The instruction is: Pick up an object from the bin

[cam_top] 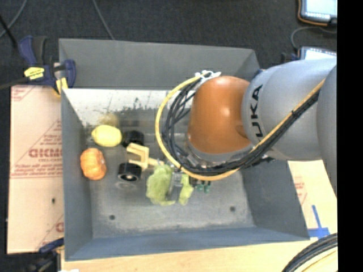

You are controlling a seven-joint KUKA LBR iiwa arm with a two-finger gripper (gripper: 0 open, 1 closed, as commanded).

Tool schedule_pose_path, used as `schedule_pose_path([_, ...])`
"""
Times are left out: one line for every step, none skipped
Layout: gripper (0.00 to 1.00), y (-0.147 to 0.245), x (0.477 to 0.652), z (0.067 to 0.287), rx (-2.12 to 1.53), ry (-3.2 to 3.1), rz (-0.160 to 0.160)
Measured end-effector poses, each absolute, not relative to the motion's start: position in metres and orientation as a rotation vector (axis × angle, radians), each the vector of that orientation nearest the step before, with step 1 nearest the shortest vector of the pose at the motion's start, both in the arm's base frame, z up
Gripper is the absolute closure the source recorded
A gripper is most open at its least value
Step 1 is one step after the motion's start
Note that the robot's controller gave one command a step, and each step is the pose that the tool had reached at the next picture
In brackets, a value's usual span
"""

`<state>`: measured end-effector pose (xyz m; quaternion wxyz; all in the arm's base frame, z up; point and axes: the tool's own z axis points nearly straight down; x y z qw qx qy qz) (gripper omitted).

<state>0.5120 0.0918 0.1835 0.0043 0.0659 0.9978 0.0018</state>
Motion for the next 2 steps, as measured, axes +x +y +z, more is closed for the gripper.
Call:
schedule_pose_path([1.0,0.0666,0.5366,0.1952,-0.41,3.102,0.003])
schedule_pose_path([1.0,0.0666,0.5367,0.1953,-0.41,3.101,0.003])
